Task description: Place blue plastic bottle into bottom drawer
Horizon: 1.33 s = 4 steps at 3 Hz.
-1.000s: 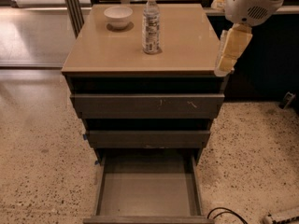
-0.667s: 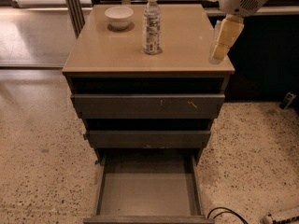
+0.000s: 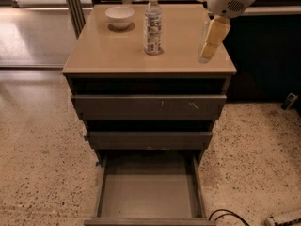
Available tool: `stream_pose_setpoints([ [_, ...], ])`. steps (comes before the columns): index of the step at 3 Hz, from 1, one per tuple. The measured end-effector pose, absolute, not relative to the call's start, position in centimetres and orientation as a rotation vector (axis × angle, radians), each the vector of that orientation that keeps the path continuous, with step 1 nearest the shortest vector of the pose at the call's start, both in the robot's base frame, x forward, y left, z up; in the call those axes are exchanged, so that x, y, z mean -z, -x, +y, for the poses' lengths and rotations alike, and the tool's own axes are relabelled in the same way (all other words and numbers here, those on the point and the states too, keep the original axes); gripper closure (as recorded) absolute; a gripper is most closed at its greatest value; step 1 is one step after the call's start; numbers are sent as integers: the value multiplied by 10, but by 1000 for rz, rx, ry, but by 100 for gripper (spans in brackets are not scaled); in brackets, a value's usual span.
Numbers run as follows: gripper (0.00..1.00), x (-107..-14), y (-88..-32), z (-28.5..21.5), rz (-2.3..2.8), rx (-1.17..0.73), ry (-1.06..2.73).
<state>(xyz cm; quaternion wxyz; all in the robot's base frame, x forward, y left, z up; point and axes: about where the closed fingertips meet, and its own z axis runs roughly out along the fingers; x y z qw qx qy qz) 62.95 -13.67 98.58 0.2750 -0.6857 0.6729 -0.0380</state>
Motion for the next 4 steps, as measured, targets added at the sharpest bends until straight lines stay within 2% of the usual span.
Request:
stream_pose_setpoints([
  [2, 0, -997, -691, -79, 1617, 102, 1804],
  [4, 0, -991, -700, -78, 1610, 90, 1792],
])
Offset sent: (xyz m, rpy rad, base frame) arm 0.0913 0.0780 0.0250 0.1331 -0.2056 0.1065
